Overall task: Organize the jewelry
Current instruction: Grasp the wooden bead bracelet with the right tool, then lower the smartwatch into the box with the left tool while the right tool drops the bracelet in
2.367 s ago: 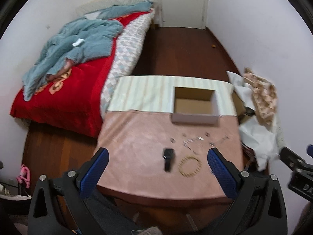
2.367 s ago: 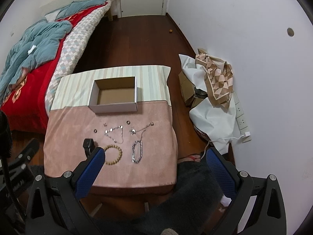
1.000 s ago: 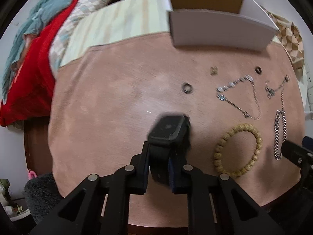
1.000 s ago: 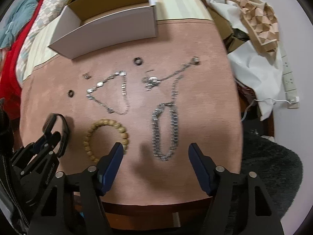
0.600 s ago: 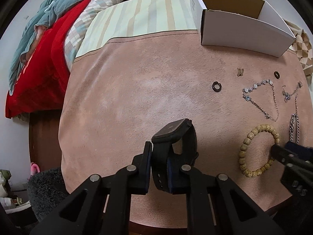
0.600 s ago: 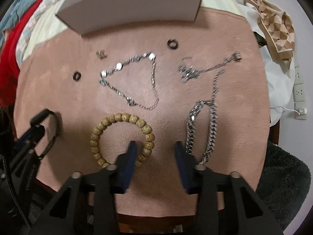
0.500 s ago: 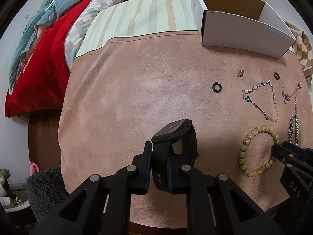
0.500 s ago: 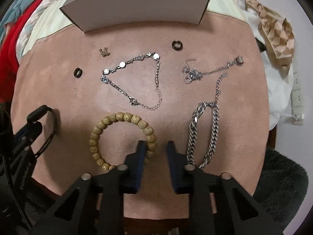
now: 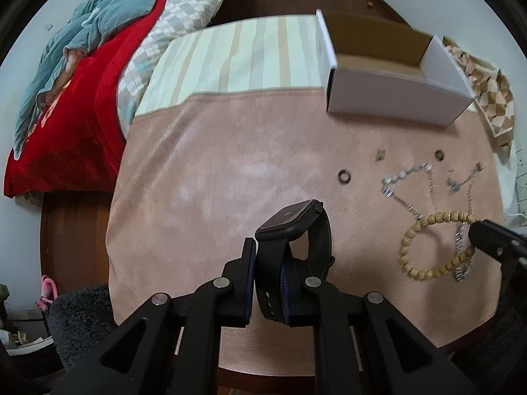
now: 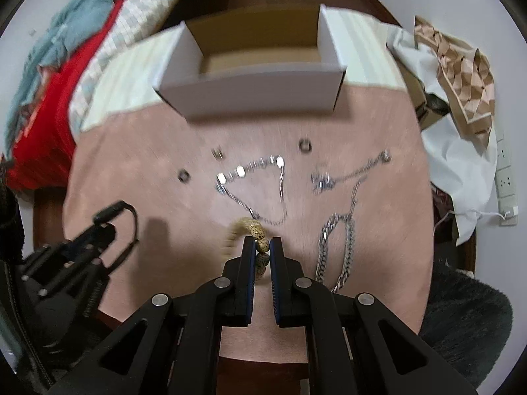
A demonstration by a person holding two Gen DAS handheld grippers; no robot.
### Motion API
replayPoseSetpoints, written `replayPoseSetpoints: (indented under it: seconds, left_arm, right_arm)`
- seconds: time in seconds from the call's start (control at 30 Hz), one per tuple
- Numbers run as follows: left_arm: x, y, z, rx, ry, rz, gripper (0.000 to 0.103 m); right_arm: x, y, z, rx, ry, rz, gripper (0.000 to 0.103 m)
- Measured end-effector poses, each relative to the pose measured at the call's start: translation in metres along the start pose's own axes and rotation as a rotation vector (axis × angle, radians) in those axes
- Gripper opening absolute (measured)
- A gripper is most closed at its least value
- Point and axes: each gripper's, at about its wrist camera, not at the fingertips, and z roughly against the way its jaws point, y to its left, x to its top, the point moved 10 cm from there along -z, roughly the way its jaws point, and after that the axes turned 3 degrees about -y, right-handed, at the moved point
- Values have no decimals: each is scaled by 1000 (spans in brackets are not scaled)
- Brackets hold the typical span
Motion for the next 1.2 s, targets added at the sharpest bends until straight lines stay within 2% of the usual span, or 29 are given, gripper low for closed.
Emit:
replayPoseSetpoints:
  seconds: [0.23,0.43,0.57,0.7,0.87,0.97,1.03,1.2]
  left_arm:
    - [36,-9,33,-35,-69,6,10]
    - [92,-21,52,-74,-128,12,10]
    - [129,-30,53,-92,-146,7,10]
    - [160,-41,36,-124,-118,9,10]
    - [189,-56,3,-152,-54,2,10]
    - [199,-63,-13,-173,-22,3,11]
    - [204,-68,-21,-194,-2,8,15]
    - [213,-75,-30,-246,24,35,18]
  right_arm:
    - [43,-10,47,46,-103,-7,9]
    - [109,-26,80,81,-192,-23,9]
    - [148,-34,80,78,-219,-27,9]
    - [183,-40,61,77,-201,-29,9]
    - [208,-43,22,76,-139,-34,9]
    - [216,-43,-2,74,-103,-23,9]
    - [218,-42,-15,79,-80,-11,9]
    - [221,-45,-41,129,-8,-33,10]
